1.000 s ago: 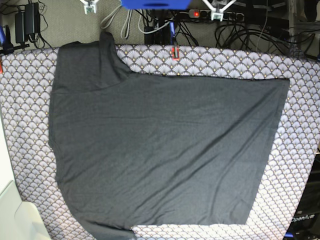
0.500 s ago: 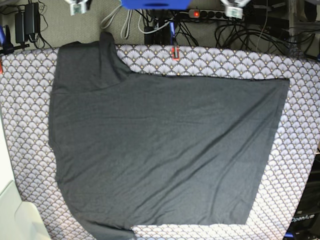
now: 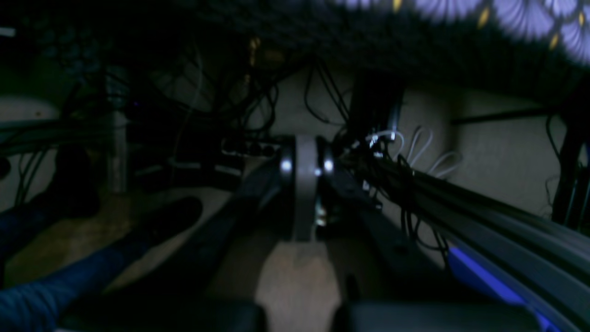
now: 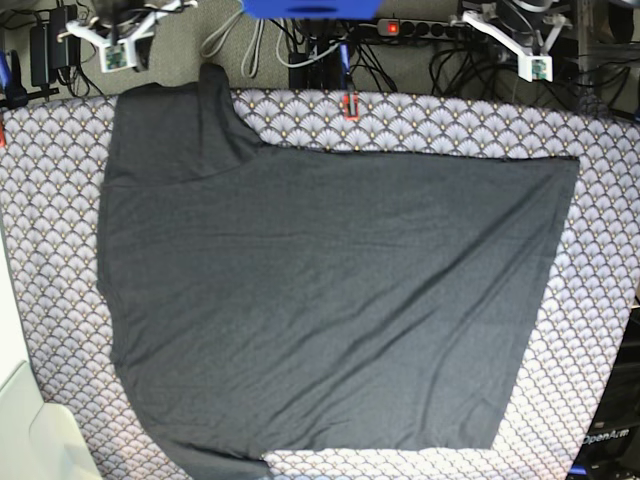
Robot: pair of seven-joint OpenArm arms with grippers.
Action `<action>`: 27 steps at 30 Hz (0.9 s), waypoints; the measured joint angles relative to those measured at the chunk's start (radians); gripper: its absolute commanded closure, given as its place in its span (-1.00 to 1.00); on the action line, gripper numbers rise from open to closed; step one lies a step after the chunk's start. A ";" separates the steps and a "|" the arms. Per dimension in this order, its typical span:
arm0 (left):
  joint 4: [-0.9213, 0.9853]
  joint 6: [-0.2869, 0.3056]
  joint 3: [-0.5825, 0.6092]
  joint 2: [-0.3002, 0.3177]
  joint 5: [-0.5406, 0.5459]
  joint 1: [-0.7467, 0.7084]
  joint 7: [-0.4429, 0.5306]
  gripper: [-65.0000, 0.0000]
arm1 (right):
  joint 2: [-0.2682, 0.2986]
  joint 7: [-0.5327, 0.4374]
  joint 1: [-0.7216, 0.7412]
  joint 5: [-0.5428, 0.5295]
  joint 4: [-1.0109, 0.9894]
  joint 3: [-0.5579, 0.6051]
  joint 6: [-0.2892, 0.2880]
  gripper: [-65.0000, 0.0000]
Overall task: Fold the T-shirt properly
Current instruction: 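Move the right gripper to the shirt's shoulder corner and grasp it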
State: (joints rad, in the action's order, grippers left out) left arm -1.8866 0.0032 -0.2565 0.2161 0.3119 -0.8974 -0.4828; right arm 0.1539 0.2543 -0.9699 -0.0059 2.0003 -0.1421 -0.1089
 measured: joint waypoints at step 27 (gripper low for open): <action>-0.065 0.000 -0.058 -0.019 0.007 0.001 -0.004 0.98 | -0.014 0.520 0.501 -0.389 -0.293 -0.442 -0.578 0.28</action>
State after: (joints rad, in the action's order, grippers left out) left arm -1.9514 0.0036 -0.3149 0.1970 0.3191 -0.8963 -0.4866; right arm 0.1402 0.7746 -0.4686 -0.3954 1.7077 -0.5842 -0.6868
